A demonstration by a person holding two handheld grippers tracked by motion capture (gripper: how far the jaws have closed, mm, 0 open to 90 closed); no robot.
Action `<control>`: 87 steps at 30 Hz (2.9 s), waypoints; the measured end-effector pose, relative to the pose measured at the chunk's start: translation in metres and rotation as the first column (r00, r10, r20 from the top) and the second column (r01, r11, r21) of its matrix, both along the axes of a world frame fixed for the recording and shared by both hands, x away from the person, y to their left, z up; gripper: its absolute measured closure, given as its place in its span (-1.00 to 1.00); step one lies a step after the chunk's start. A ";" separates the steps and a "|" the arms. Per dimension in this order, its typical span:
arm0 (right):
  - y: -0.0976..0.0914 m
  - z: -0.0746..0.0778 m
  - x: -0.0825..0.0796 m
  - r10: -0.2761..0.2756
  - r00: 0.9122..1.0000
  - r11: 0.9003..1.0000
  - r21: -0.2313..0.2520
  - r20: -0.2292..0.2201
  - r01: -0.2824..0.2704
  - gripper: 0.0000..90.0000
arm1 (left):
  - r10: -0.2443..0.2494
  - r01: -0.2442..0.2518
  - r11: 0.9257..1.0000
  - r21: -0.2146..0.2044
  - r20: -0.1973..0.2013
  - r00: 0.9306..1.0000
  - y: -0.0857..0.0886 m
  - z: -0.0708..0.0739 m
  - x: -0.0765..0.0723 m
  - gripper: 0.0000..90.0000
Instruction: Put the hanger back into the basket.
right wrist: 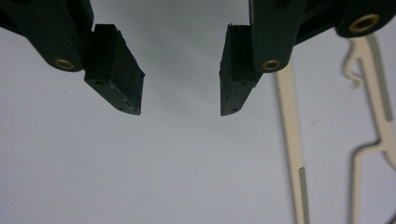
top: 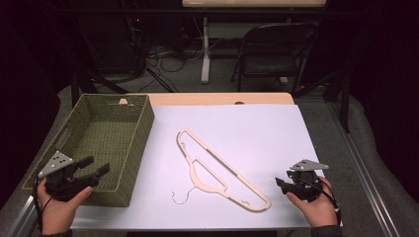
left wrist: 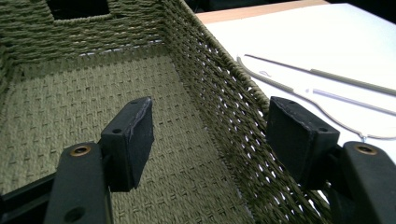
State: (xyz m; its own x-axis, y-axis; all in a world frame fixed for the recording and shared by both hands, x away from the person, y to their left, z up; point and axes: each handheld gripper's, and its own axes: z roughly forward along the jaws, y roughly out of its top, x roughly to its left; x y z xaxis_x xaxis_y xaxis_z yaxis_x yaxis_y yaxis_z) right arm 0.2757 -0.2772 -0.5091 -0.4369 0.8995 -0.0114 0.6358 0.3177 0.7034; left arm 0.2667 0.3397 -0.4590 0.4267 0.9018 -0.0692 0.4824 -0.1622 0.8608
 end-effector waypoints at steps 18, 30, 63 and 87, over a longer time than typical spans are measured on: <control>0.058 0.064 0.037 0.183 0.983 0.977 -0.106 -0.013 -0.183 0.17 | -0.055 0.055 0.998 -0.038 0.002 0.998 -0.022 0.015 0.008 -0.32; 0.129 0.084 0.072 0.330 0.943 0.939 -0.089 -0.037 -0.332 0.19 | -0.075 0.076 0.996 -0.053 0.019 0.997 -0.032 0.025 0.018 -0.29; 0.207 0.027 0.122 0.325 0.832 0.879 -0.182 -0.450 -0.442 0.53 | -0.090 0.090 0.996 -0.011 0.002 0.996 -0.035 0.017 0.015 -0.20; 0.227 -0.010 0.119 0.289 0.798 0.879 -0.184 -0.530 -0.440 0.71 | -0.084 0.084 0.996 -0.005 -0.007 0.996 -0.035 0.014 0.016 -0.19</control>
